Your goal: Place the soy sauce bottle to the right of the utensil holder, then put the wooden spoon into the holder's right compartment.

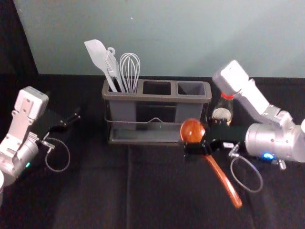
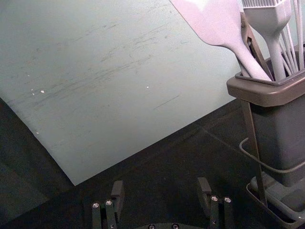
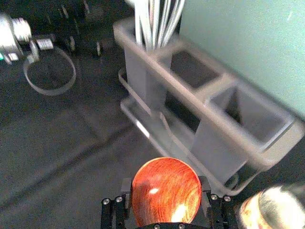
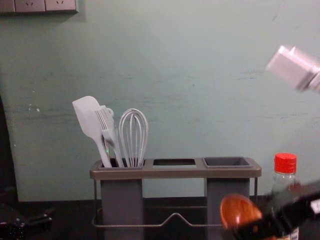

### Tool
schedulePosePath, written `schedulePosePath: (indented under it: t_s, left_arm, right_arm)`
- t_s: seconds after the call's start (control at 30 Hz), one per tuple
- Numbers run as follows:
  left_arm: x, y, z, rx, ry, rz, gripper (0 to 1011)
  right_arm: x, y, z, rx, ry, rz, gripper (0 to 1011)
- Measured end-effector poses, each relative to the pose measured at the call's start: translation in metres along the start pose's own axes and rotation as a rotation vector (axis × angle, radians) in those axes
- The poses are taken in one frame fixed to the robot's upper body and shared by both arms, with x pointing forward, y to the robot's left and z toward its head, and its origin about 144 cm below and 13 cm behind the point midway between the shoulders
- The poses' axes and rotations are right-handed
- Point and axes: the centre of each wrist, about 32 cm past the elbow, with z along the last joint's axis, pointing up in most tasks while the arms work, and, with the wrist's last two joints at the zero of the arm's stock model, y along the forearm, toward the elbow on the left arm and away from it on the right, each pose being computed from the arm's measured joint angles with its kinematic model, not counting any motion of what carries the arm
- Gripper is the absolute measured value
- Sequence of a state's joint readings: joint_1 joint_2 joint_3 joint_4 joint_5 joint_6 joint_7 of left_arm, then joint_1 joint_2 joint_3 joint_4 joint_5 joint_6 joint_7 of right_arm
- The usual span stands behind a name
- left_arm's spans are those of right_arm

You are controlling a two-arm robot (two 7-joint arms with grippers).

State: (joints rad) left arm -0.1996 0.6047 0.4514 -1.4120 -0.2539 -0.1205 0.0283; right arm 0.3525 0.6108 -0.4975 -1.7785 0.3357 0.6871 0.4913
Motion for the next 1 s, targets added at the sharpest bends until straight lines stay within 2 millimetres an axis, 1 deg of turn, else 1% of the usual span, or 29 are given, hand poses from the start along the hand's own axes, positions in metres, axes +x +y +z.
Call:
schedulePosePath:
  t_s: [0.13,0.27,0.53,0.73,1.0]
  left_arm:
    - [0.0,0.0,0.0,0.0,0.0,0.0,1005]
    - [0.0,0.0,0.0,0.0,0.0,0.0,1005]
    - [0.0,0.0,0.0,0.0,0.0,0.0,1005]
    - [0.0,0.0,0.0,0.0,0.0,0.0,1005]
    - [0.0,0.0,0.0,0.0,0.0,0.0,1005]
  right_arm:
    - [-0.003,-0.015,0.005,0.115,-0.028,-0.031,842]
    - [-0.004,-0.025,0.007,0.218,-0.058,-0.06,842]
    - [-0.006,-0.037,0.01,0.41,-0.107,-0.105,842]
    - [-0.008,-0.036,0.013,0.51,-0.126,-0.149,843]
    - [-0.007,-0.022,0.022,0.631,-0.157,-0.244,842]
